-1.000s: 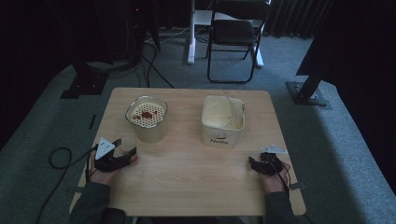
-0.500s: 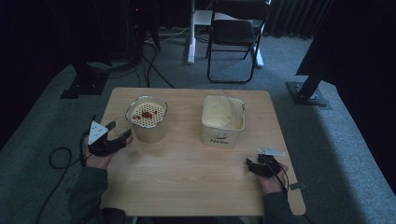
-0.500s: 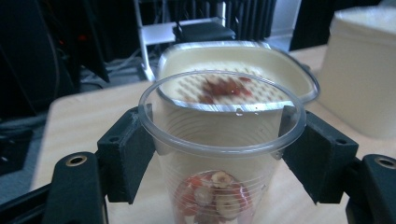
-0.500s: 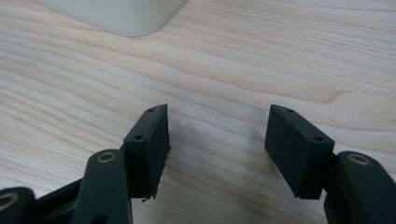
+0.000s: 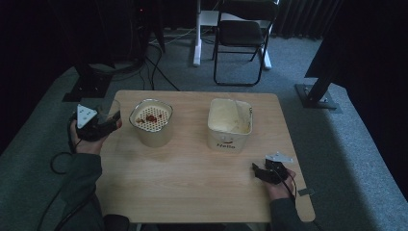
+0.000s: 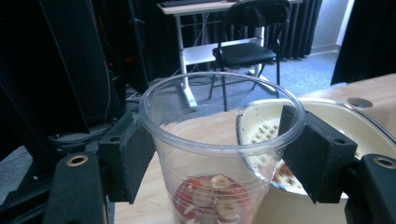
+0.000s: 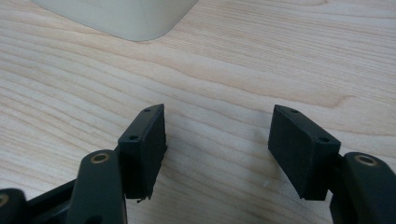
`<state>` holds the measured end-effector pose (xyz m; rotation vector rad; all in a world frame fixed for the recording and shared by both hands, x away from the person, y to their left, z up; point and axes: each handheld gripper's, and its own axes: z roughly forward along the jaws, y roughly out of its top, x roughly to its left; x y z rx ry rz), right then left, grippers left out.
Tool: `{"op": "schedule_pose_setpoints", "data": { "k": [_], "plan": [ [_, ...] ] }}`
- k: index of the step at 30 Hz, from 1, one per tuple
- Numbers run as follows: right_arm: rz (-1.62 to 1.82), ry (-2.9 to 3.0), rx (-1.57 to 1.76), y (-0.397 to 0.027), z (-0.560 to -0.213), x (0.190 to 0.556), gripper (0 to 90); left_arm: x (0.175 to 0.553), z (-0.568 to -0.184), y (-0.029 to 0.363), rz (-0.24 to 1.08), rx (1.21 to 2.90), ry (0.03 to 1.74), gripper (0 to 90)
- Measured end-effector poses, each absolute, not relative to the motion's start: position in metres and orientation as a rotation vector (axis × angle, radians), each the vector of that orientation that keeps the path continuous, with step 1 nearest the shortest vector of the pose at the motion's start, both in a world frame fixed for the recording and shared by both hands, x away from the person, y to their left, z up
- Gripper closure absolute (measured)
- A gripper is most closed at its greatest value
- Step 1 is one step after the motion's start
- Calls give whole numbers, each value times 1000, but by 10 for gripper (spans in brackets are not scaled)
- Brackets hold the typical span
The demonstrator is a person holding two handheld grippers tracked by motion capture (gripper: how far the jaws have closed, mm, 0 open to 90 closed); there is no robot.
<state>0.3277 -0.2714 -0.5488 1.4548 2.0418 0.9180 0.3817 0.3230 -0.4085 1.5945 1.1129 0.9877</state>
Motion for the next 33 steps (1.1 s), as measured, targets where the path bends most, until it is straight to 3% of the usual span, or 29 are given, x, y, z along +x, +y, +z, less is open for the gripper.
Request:
{"op": "schedule_pose_setpoints", "data": {
  "k": [14,24,33],
  "plan": [
    [924,2043,1445,-271,-549,326,356,409,-397,313,1073,1661,1109,285],
    [924,2044,1445,-271,-549,326,355,424,-390,297,1285,1833,1044,285],
    [925,2044,1445,-271,-549,326,355,427,-392,275,1552,2092,875,285]
  ]
}}
